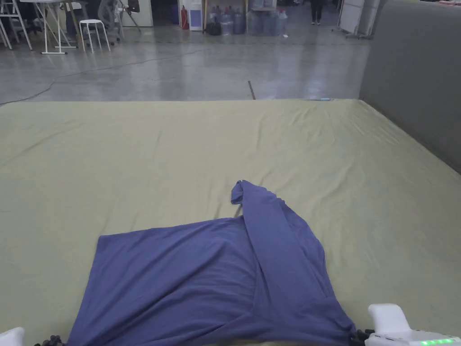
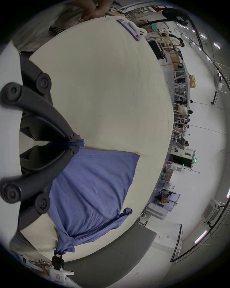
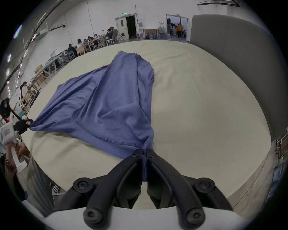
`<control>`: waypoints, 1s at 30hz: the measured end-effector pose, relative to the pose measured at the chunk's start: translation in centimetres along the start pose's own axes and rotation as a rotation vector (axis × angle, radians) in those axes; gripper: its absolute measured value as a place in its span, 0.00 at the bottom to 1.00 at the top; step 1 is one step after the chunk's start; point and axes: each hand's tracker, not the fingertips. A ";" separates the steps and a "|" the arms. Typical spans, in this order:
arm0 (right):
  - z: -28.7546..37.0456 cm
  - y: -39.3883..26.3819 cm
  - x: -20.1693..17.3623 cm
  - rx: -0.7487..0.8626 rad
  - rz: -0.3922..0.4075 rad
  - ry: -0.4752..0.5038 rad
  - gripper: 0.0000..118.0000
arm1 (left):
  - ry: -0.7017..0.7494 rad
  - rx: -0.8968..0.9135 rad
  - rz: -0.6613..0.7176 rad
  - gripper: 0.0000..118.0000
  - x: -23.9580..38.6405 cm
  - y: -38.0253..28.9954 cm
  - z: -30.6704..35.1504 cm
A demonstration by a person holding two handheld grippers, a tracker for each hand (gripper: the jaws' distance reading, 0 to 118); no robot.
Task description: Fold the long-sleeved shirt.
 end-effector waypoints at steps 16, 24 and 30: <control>4.6 4.5 -0.7 0.185 -0.084 -0.001 0.03 | -0.083 0.117 -0.065 0.00 2.8 4.4 5.2; 2.6 6.7 -2.2 0.150 -0.062 0.032 0.03 | -0.140 0.056 -0.071 0.00 4.2 3.9 2.3; -3.7 21.3 -4.7 0.215 0.022 0.048 0.03 | -0.172 0.053 -0.108 0.00 7.4 5.7 -1.0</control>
